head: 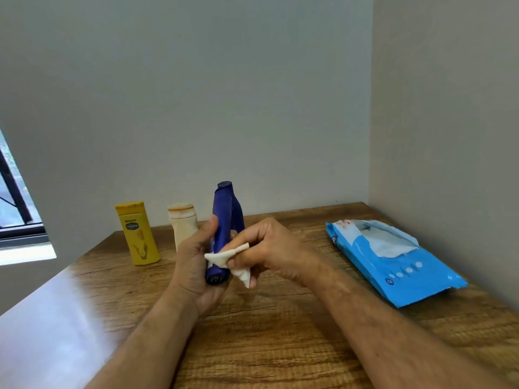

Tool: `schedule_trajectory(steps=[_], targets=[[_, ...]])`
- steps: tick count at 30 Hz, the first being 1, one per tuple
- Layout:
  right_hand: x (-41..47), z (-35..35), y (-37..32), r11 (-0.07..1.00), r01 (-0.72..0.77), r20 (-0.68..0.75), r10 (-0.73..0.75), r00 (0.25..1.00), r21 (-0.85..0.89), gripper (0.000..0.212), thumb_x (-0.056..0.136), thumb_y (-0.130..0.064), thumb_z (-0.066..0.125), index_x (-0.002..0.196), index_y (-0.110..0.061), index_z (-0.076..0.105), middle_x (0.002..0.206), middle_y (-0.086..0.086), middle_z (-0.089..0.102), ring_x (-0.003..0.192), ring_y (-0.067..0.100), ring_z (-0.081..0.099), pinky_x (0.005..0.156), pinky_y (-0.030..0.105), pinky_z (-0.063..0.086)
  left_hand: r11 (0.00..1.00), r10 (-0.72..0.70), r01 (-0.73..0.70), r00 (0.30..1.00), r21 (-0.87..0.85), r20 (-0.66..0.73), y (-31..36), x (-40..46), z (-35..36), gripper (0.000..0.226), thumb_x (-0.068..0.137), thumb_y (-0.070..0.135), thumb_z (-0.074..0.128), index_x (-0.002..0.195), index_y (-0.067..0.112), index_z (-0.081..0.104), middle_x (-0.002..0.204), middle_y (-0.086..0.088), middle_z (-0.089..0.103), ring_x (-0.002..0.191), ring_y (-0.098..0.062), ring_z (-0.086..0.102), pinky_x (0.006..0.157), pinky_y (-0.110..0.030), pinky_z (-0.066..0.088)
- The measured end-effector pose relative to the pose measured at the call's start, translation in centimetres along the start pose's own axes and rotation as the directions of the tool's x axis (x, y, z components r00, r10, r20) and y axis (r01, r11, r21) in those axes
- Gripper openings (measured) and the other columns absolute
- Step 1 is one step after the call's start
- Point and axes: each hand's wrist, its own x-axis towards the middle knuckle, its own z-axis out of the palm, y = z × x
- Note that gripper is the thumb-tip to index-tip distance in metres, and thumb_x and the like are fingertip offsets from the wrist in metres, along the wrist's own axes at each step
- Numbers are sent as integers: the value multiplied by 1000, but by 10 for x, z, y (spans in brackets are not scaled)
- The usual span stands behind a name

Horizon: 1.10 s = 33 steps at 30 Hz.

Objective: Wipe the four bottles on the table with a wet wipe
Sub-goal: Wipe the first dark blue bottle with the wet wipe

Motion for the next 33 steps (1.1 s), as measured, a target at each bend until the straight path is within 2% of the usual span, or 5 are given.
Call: schedule_trajectory(steps=[3, 12, 16, 21, 33], targets=[[0, -1, -1, 991, 70, -164, -51, 985, 112, 14, 87, 0, 70, 97, -8, 76, 79, 8, 74, 61, 20, 68, 52, 27, 54, 998, 19, -21, 999, 63, 34, 0, -3, 4, 35, 72, 26, 74, 97, 2, 69, 82, -18, 61, 59, -24, 59, 43, -29, 50], [3, -11, 0, 972, 227, -639, -137, 757, 60, 11, 91, -16, 71, 95, -23, 78, 69, -3, 69, 59, 7, 62, 55, 28, 57, 948, 150, -172, 984, 268, 100, -5, -3, 1, 59, 73, 23, 58, 130, 11, 54, 91, -13, 64, 64, -21, 57, 53, -32, 49], [5, -2, 3, 986, 158, -635, -156, 756, -54, 7, 89, -26, 72, 94, -27, 77, 73, -9, 71, 68, 3, 65, 61, 18, 56, 593, 362, -355, 919, 722, 155, -11, -2, 0, 54, 79, 26, 68, 127, 31, 43, 110, -6, 64, 82, -17, 67, 69, -26, 57], [4, -1, 3, 974, 175, -585, -226, 779, -144, 15, 89, -20, 74, 103, -18, 78, 94, -8, 76, 87, 0, 69, 67, 12, 55, 302, 524, -419, 823, 857, 218, -13, 0, 0, 62, 84, 24, 80, 121, 35, 32, 107, 4, 59, 82, -7, 68, 70, -29, 60], [5, -1, 15, 831, 100, -573, -459, 679, -547, 24, 95, -20, 66, 117, -24, 73, 107, -7, 72, 90, -4, 62, 76, 1, 47, 442, 483, -459, 846, 771, 227, -15, -1, 7, 64, 85, 16, 78, 123, 32, 29, 115, -5, 55, 77, -24, 72, 63, -31, 61]])
